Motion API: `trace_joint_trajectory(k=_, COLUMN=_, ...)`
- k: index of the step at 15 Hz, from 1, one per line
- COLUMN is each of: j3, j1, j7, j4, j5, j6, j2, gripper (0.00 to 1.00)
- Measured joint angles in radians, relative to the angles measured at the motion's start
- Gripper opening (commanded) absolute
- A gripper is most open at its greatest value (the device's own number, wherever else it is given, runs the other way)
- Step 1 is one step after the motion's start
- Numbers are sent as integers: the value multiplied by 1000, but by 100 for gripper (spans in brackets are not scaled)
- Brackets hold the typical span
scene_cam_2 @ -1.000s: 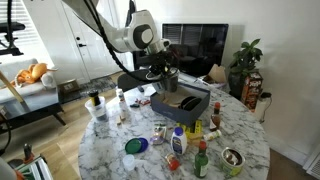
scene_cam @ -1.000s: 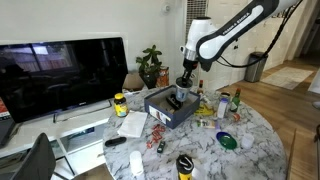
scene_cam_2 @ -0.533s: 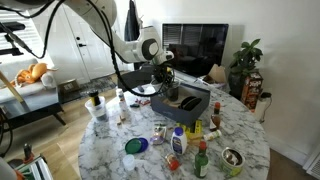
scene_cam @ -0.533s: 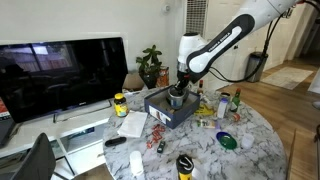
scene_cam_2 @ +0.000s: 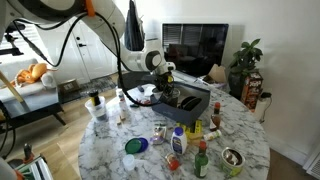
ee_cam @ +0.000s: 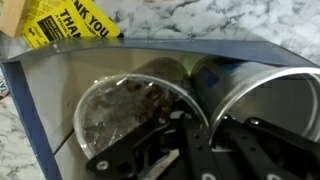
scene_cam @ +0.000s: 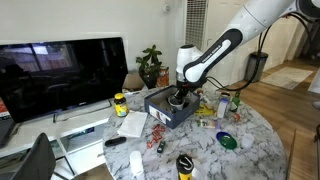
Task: Put the blue and green lids on the table, remove the large clear cup from the box and put it on the table, place the silver cup and small clear cup in the box
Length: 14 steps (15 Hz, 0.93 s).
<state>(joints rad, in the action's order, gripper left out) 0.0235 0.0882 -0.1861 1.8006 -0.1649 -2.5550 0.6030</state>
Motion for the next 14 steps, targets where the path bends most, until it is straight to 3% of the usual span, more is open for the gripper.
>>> trace_joint_trajectory(k=4, j3=0, j1=0, j7=0, j4=-21, j5=39, j6=-28, j2=39, gripper=3)
trace_joint_trajectory(k=5, j3=0, j1=0, j7=0, j4=-23, j5=42, j6=-40, j2=48, gripper=38)
trace_joint_trajectory(k=8, j3=1, j1=0, j7=0, j4=-25, j5=44, j6=-56, j2=72, gripper=52)
trace_joint_trajectory(k=14, j3=1, j1=3, j7=0, j4=-31, j5=57, j6=-56, j2=97, gripper=98)
